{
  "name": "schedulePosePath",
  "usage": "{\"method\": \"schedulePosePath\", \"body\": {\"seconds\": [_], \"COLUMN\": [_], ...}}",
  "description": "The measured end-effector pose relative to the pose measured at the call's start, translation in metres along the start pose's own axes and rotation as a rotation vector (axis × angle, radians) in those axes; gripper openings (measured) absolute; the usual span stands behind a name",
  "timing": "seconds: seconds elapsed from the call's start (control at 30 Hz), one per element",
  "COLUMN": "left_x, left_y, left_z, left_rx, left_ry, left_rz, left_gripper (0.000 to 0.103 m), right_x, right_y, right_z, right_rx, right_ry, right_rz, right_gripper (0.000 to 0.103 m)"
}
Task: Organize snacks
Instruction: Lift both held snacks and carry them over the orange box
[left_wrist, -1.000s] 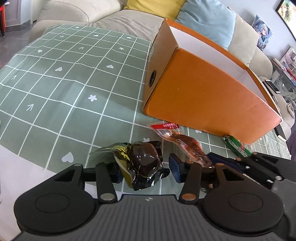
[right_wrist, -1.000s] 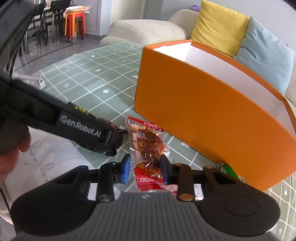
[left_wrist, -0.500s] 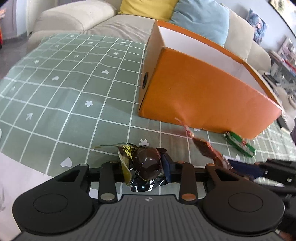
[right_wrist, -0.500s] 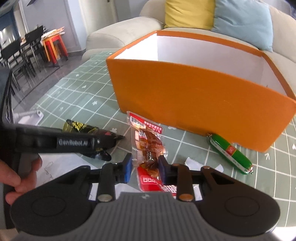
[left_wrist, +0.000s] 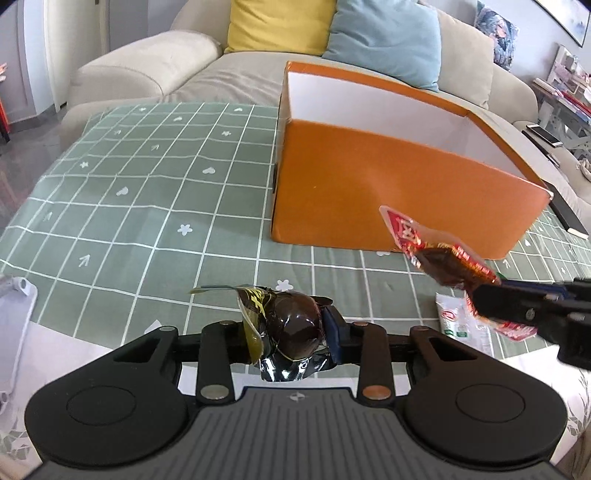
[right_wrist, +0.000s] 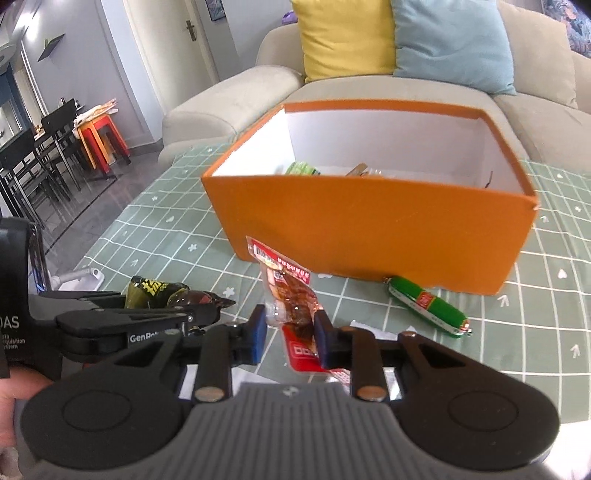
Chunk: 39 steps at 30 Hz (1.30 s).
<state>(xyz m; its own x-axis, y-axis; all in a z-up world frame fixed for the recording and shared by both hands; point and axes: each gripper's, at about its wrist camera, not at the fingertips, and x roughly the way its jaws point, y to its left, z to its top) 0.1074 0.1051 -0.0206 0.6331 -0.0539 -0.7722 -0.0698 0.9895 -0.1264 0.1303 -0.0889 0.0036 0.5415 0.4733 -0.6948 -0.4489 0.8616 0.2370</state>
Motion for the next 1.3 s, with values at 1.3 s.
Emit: {"method": "schedulePosePath", "body": {"seconds": [1.3], "left_x": [0.01], "left_y": [-0.083], "left_z": [0.142], "left_rx": [0.095], "left_ry": [-0.067], "left_rz": [-0.1], "left_gripper": [0.039], "right_x": [-0.022], "right_y": [-0.067], "right_z": [0.126], "right_rx": [-0.163], "right_ry": [-0.091], "right_rz": [-0.15], "right_gripper": [0.02]}}
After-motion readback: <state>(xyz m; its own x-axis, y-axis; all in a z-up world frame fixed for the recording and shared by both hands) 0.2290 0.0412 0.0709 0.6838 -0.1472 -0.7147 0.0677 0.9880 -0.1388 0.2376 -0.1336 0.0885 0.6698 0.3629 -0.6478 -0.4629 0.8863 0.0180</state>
